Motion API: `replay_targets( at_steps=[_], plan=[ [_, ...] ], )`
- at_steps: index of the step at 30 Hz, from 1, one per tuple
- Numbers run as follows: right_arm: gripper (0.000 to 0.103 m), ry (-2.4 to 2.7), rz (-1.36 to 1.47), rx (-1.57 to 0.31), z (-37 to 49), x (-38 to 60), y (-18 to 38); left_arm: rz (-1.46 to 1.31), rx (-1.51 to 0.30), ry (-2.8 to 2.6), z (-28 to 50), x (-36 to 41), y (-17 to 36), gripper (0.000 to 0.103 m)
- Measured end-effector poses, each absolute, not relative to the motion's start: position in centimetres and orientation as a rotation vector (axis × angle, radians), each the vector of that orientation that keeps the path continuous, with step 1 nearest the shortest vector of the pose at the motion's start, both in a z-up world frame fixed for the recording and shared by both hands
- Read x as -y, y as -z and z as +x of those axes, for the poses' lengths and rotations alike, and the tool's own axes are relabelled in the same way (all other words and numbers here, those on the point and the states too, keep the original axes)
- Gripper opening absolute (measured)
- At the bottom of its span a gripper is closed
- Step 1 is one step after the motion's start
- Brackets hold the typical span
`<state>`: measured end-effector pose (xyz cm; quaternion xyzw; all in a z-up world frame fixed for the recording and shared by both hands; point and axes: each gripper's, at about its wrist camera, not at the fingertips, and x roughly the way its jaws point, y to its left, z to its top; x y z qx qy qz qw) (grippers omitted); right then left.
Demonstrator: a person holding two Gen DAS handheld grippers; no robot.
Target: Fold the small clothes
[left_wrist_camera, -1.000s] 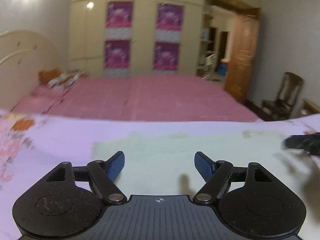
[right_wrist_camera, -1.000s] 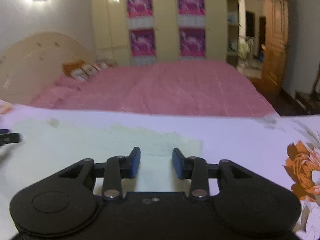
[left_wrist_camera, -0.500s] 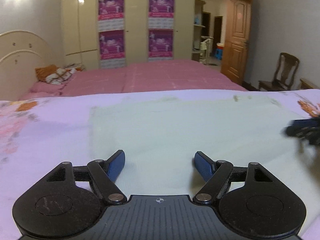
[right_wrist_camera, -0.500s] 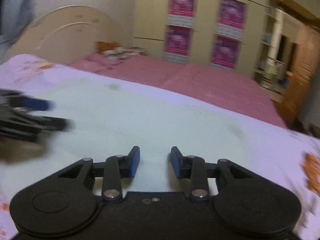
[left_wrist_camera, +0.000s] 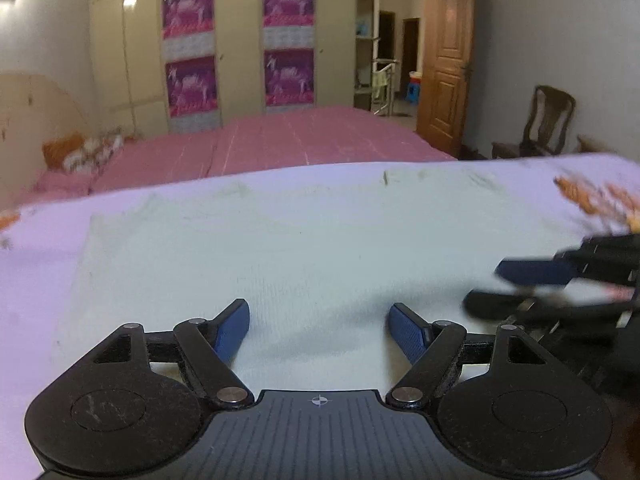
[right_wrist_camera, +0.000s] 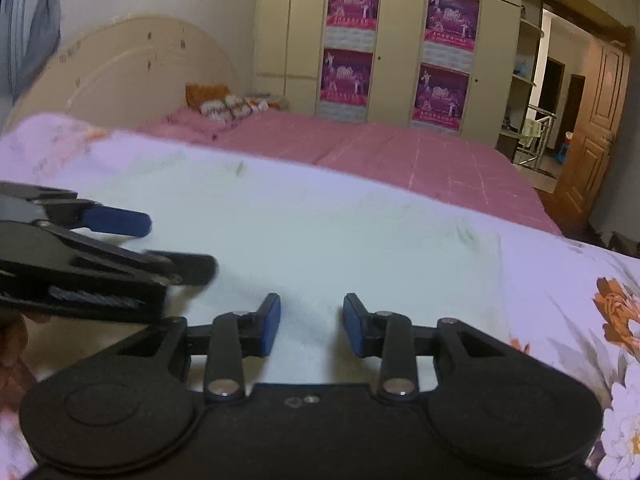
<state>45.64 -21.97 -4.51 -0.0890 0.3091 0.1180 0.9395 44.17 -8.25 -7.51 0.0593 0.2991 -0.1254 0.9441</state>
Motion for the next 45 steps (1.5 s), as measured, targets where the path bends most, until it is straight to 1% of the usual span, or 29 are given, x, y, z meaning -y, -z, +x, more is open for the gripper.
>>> replay_targets(
  at_steps=[3,5,7,8,11,14,18,20,23,27,32,35,38,42,45],
  plan=[
    [0.034,-0.219,-0.188,-0.626,44.7,23.4,4.6,0.108,-0.592,0.241,42.8,7.1,6.7,0.076],
    [0.033,-0.204,-0.167,-0.633,44.6,24.1,4.2,0.053,-0.583,0.23,43.4,5.9,6.5,0.076],
    [0.035,-0.209,-0.127,-0.617,44.4,23.5,3.5,0.048,-0.602,0.209,43.9,6.0,6.6,0.076],
    [0.034,-0.219,-0.12,-0.606,44.8,23.1,3.1,0.054,-0.607,0.207,44.2,5.9,6.8,0.076],
    [0.034,-0.217,-0.113,-0.659,45.3,22.3,3.8,0.079,-0.625,0.193,43.9,5.3,7.1,0.076],
    [0.033,-0.183,-0.161,-0.658,44.7,23.8,4.2,0.091,-0.639,0.161,43.0,2.8,7.2,0.076],
    [0.032,-0.099,-0.157,-0.68,43.0,27.2,4.1,0.049,-0.627,0.088,40.4,-0.9,7.0,0.076],
    [0.035,-0.088,-0.115,-0.656,42.0,27.4,3.2,0.009,-0.591,0.089,39.3,-0.3,6.3,0.076],
    [0.035,-0.186,-0.045,-0.627,40.7,25.0,2.7,0.017,-0.581,0.19,38.2,3.3,6.5,0.076],
    [0.034,-0.284,-0.101,-0.662,39.4,20.5,4.2,0.076,-0.637,0.241,36.9,6.1,8.5,0.076],
    [0.034,-0.262,-0.148,-0.647,36.9,22.0,5.1,0.049,-0.628,0.206,35.2,3.3,8.8,0.076],
    [0.034,-0.242,-0.114,-0.652,35.9,24.3,4.9,0.045,-0.631,0.198,34.6,1.9,9.0,0.076],
    [0.034,-0.226,-0.087,-0.66,35.5,25.6,4.9,0.042,-0.636,0.189,34.5,1.5,9.0,0.076],
    [0.034,-0.201,-0.111,-0.676,35.3,24.8,4.5,0.071,-0.65,0.178,34.8,1.9,8.6,0.076],
    [0.035,-0.163,-0.101,-0.634,34.4,24.9,3.4,0.072,-0.653,0.179,34.6,1.6,8.6,0.076]
  ],
)
